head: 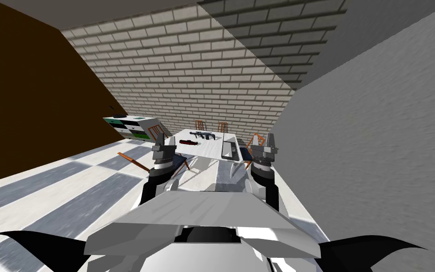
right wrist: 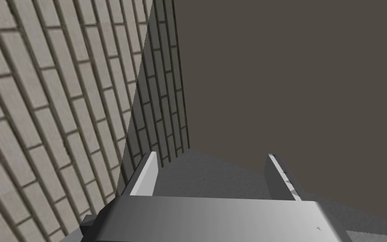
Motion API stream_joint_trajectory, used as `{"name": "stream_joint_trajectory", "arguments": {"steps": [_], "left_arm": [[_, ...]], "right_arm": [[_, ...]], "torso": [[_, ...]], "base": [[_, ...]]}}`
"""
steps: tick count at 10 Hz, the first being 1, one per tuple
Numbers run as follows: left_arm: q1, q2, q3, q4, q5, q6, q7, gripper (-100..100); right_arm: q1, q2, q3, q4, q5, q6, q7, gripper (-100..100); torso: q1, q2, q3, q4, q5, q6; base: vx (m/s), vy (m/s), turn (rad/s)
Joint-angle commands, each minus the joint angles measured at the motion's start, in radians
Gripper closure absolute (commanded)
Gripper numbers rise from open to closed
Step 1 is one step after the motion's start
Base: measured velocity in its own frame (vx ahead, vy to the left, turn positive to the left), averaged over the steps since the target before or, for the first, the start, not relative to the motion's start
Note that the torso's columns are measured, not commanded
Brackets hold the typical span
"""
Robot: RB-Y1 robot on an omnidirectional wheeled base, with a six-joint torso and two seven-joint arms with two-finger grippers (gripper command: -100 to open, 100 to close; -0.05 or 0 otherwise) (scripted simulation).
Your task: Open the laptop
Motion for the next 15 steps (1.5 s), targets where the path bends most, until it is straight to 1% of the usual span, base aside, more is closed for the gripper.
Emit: {"name": "stream_joint_trajectory", "arguments": {"steps": [1,3,9,10,11,12,15], "left_arm": [[0.0,0.0,0.0,0.0,0.0,0.0,0.0,0],[0.0,0.0,0.0,0.0,0.0,0.0,0.0,0],[0.0,0.0,0.0,0.0,0.0,0.0,0.0,0],[0.0,0.0,0.0,0.0,0.0,0.0,0.0,0],[0.0,0.0,0.0,0.0,0.0,0.0,0.0,0],[0.0,0.0,0.0,0.0,0.0,0.0,0.0,0],[0.0,0.0,0.0,0.0,0.0,0.0,0.0,0]], "right_arm": [[0.0,0.0,0.0,0.0,0.0,0.0,0.0,0],[0.0,0.0,0.0,0.0,0.0,0.0,0.0,0],[0.0,0.0,0.0,0.0,0.0,0.0,0.0,0],[0.001,-0.031,-0.004,0.003,0.009,0.005,0.008,-100],[0.002,-0.054,-0.007,0.007,0.019,0.011,0.015,-100],[0.003,-0.077,-0.012,0.011,0.032,0.017,0.025,-100],[0.008,-0.146,-0.034,0.03,0.087,0.047,0.068,-100]], "torso": [[0.0,0.04,-0.082,0.041,0.0,0.0],[0.0,0.175,-0.351,0.176,0.0,0.0],[0.0,0.618,-1.234,0.617,0.0,0.0],[0.0,0.691,-1.382,0.691,0.0,0.0],[0.0,0.725,-1.451,0.724,0.0,0.0],[0.001,0.734,-1.471,0.734,0.0,0.0],[0.001,0.737,-1.477,0.738,0.0,0.0]], "base": [[0.0,0.0,0.0],[0.0,0.0,0.0],[0.0,0.0,0.0],[0.012,0.011,-0.008],[0.012,0.03,-0.014],[0.016,0.043,-0.022],[0.033,0.064,-0.033]]}}
